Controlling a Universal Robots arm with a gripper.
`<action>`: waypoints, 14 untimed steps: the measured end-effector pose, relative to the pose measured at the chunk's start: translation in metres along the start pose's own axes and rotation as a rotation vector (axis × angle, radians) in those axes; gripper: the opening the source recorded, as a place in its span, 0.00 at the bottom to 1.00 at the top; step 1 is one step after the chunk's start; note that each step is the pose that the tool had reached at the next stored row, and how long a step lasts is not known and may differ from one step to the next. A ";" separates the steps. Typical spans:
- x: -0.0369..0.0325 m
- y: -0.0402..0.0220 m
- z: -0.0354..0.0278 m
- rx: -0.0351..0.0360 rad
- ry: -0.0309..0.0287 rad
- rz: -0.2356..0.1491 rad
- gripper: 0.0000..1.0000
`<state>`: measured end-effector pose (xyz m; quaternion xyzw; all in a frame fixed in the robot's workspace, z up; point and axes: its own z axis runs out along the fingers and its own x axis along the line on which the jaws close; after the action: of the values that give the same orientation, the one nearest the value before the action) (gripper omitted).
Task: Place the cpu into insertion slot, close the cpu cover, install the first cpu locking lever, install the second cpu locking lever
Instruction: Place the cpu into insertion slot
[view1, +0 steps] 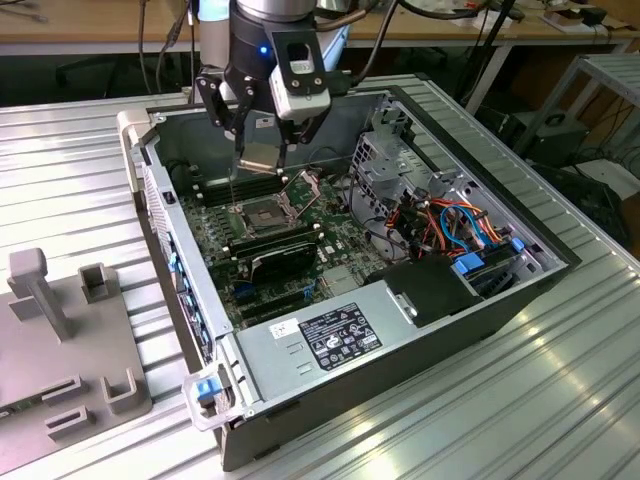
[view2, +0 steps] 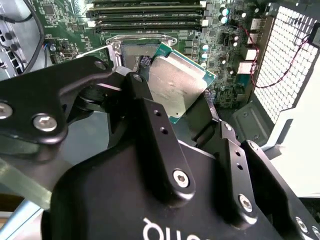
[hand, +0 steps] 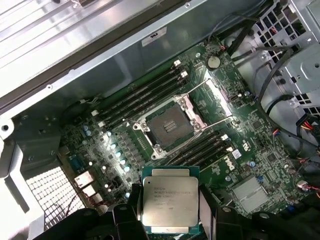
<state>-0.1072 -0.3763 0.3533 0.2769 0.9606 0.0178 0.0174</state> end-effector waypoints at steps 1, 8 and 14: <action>0.0005 0.0013 0.0010 0.0000 -0.0001 0.002 0.55; -0.0002 0.0029 0.0144 0.0031 -0.0058 0.132 0.55; -0.0014 0.0038 0.0197 0.0049 -0.0091 0.209 0.55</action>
<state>-0.1032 -0.3734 0.3338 0.3756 0.9265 0.0159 0.0191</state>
